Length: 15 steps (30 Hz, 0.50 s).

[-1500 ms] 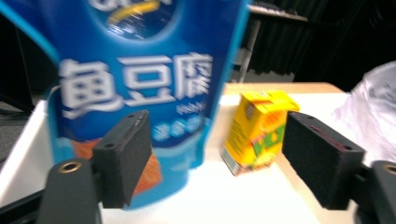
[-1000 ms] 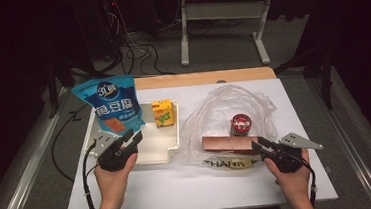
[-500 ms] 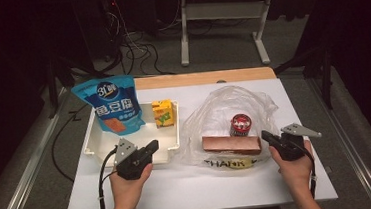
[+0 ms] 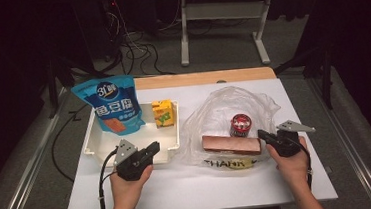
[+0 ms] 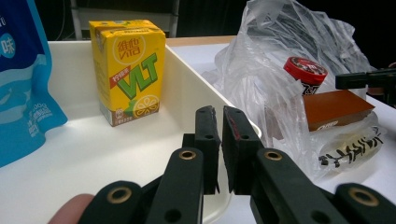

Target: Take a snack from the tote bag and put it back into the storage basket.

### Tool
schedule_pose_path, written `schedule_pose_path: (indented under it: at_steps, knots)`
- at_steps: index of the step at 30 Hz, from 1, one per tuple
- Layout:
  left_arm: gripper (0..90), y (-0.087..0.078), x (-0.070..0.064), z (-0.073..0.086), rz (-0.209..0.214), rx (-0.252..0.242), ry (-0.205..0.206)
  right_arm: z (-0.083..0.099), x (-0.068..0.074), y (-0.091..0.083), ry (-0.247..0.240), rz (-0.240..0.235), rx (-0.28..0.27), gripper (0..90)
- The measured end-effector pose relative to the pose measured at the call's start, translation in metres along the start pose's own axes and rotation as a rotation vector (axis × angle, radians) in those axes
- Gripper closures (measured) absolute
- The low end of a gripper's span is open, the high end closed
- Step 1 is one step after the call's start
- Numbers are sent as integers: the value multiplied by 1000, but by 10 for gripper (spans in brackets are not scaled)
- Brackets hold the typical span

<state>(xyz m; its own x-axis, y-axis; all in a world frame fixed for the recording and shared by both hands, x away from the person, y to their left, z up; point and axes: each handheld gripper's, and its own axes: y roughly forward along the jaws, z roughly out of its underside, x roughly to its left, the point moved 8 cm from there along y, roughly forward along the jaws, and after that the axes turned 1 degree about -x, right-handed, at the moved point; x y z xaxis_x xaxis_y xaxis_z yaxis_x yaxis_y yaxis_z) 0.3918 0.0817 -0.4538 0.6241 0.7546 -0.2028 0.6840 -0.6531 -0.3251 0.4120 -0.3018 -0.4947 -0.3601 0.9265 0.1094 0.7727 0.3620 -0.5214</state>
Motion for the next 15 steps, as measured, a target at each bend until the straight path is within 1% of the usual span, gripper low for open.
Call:
schedule_pose_path:
  at_steps: [2,8,9,15]
  knots:
    - [848,1,0,1,3,4,2,2,2,-4,-15,-11,9,900]
    - [842,1,-1,2,6,5,2,8,10,-14,-28,-26,34,900]
    - [843,1,-1,2,6,7,1,9,11,-15,-43,-32,35,900]
    - [842,1,1,2,9,5,-7,12,15,-19,-41,-56,48,900]
